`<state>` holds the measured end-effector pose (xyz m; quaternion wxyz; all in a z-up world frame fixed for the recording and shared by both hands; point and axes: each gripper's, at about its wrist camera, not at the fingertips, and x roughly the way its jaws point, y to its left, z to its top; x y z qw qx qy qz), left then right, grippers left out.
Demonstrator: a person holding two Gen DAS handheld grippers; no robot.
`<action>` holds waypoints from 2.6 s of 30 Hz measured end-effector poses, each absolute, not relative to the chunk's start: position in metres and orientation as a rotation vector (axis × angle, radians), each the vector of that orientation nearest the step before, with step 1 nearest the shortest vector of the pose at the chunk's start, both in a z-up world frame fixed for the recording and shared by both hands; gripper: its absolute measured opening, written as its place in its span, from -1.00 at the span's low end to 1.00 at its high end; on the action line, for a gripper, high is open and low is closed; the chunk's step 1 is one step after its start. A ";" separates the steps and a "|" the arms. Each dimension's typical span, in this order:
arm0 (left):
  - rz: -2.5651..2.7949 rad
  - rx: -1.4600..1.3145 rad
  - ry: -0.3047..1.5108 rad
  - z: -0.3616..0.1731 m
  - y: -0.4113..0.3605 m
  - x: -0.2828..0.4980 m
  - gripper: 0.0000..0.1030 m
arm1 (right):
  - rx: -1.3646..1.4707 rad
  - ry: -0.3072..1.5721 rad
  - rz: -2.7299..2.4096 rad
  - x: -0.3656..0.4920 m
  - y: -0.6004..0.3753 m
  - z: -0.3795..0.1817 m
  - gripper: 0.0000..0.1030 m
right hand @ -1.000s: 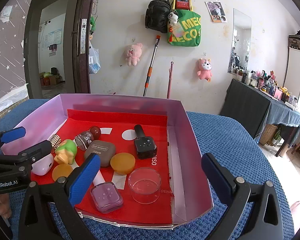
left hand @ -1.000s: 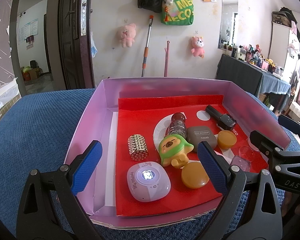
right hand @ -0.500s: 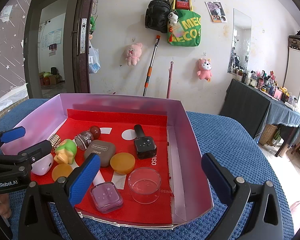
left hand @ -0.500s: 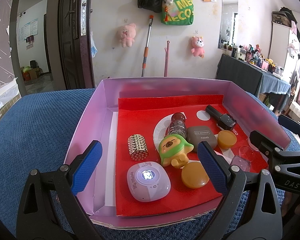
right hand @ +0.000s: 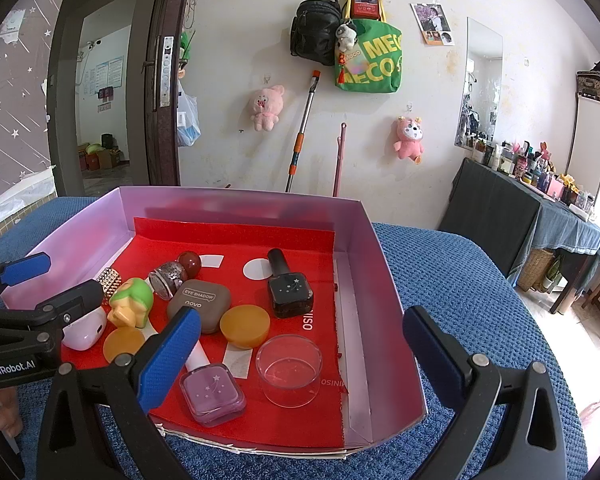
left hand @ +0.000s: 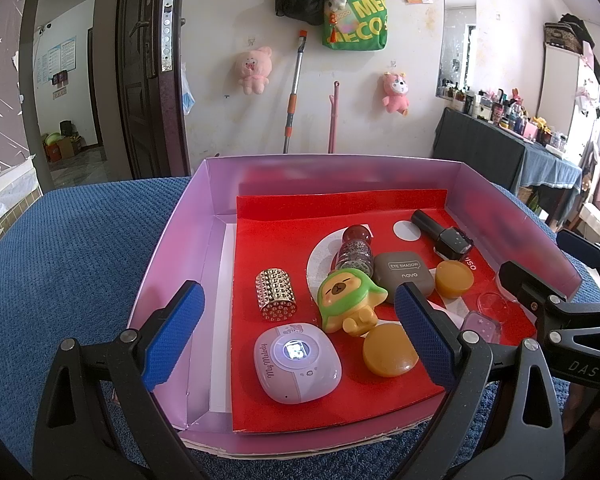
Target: Organize rigid objects
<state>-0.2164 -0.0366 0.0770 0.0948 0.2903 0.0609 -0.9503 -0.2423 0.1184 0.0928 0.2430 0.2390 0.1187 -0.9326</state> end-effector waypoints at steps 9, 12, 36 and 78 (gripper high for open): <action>-2.818 0.862 0.179 0.076 -0.037 -0.217 0.89 | 0.654 0.325 -2.548 -0.242 0.118 0.093 1.00; -2.817 0.861 0.180 0.076 -0.037 -0.217 0.89 | 0.654 0.325 -2.548 -0.243 0.118 0.093 1.00; -2.816 0.886 0.274 0.096 -0.022 -0.132 0.88 | 0.647 0.276 -2.505 -0.168 0.181 0.124 1.00; -2.578 1.272 0.225 0.029 -0.004 -0.142 1.00 | 1.220 0.350 -2.409 -0.181 0.193 0.046 1.00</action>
